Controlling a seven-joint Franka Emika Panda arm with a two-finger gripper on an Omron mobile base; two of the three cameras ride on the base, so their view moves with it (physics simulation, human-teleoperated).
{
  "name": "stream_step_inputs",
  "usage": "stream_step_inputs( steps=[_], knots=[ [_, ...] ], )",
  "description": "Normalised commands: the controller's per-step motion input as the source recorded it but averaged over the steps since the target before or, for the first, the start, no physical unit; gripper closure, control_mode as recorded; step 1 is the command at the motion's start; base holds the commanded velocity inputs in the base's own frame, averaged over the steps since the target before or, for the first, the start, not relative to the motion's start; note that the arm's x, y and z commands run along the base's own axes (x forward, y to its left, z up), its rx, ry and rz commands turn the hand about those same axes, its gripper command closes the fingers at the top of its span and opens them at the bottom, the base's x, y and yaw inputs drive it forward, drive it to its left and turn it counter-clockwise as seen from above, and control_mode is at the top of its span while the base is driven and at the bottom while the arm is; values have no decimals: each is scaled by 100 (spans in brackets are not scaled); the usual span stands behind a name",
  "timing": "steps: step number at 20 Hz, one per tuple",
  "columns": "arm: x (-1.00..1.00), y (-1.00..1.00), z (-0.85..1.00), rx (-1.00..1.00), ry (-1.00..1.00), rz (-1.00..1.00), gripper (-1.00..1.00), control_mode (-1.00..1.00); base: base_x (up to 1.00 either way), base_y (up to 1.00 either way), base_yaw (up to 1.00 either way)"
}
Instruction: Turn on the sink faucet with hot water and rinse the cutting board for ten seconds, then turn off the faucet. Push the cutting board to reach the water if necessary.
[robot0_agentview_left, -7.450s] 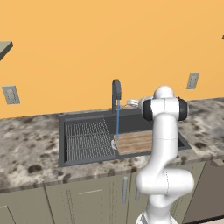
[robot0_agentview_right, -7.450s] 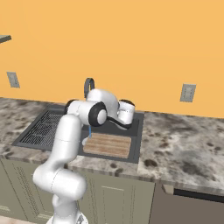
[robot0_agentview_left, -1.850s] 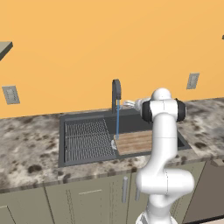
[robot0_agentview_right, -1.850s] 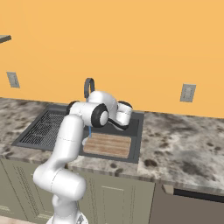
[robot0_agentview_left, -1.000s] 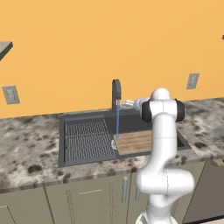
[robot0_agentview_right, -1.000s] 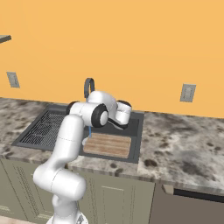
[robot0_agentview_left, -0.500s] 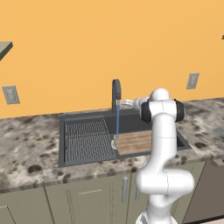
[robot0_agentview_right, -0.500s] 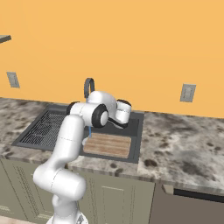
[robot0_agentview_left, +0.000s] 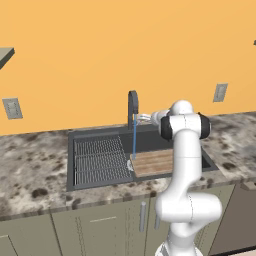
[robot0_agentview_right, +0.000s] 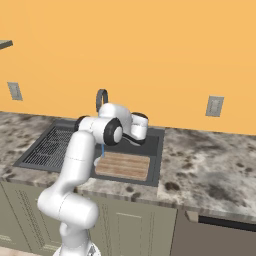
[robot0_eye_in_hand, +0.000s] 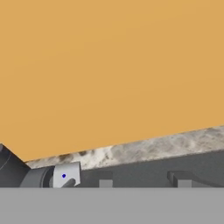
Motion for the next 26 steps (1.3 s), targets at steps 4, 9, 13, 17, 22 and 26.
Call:
stream_step_inputs(
  steps=[4, 9, 13, 17, 22, 26],
  knots=[
    [0, 61, 0, -1, 0, 0, -100, -100, 0, 0, 0],
    [0, 64, 0, -1, -1, 0, -100, -100, 0, 0, 0],
    [0, 68, 1, 0, -4, 0, -100, -100, 0, 0, 0],
    [0, 46, 1, 0, -3, 0, -100, -100, 0, 0, 0],
    [0, 11, 0, 0, -1, 0, -100, -100, 0, 0, 0],
    [0, 4, 0, 0, 0, 0, -100, -100, 0, 0, 0]
  ],
)
